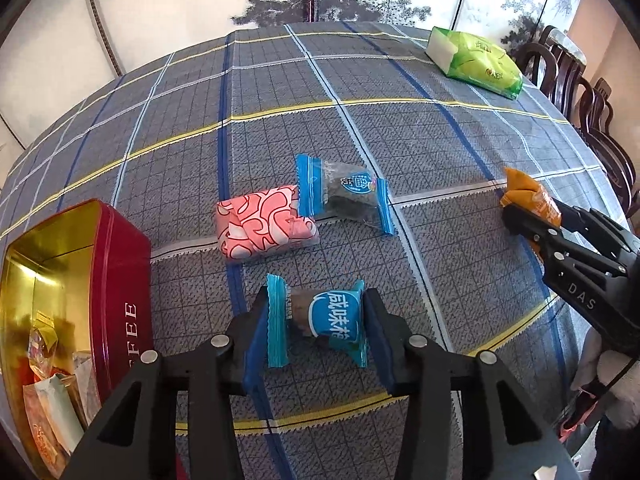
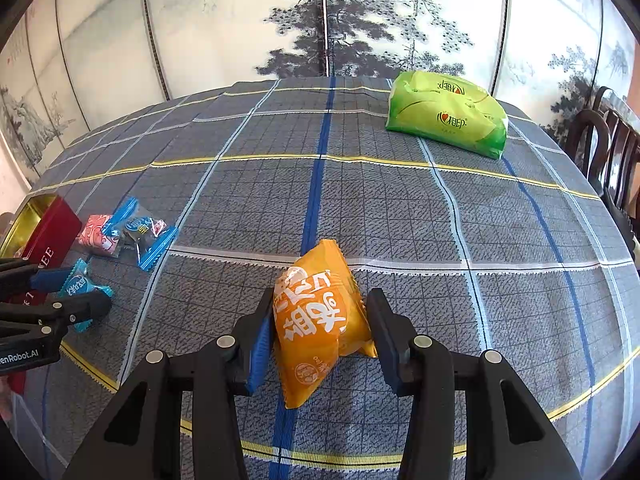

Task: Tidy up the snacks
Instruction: 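Grasp the blue-wrapped candy with the left tool while the right tool holds the orange packet, then carry the blue candy over the gold tin with the left tool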

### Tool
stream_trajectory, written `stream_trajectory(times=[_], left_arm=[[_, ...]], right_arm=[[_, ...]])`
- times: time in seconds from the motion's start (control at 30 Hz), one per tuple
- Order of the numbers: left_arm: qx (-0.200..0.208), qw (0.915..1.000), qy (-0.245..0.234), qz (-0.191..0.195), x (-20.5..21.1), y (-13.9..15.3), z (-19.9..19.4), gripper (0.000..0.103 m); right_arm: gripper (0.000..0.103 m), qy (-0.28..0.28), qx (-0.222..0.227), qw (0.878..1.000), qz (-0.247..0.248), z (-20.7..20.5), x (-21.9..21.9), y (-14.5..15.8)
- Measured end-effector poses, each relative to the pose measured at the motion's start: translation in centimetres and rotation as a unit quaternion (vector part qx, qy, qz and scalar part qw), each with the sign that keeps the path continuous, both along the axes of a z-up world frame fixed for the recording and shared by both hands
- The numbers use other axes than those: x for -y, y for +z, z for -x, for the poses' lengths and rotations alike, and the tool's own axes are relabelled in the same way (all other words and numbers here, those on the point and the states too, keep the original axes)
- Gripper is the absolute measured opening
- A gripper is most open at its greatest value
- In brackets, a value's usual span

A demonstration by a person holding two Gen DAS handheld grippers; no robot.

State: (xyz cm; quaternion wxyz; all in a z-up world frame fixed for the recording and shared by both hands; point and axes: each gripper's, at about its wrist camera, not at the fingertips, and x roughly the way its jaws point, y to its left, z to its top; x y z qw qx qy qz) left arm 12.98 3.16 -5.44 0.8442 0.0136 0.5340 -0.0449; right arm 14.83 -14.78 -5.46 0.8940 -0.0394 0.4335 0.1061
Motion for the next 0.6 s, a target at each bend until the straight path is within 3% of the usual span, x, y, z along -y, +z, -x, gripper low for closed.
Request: stream_trajectory(times=[0.2,0.6], left_arm=[[0.000,1.0000,-0.004,-0.006,0.4,0.1,0.5,0.034],[-0.003,1.0000,-0.006,0.000,0.1,0.7,2.6,0.032]], right_arm=[[0.047,0.000,0.000,1.000,0.000,0.0,0.0,0.0],[0.047,0.001,0.001,1.000,0.017,0.1,-0.4,-0.1]])
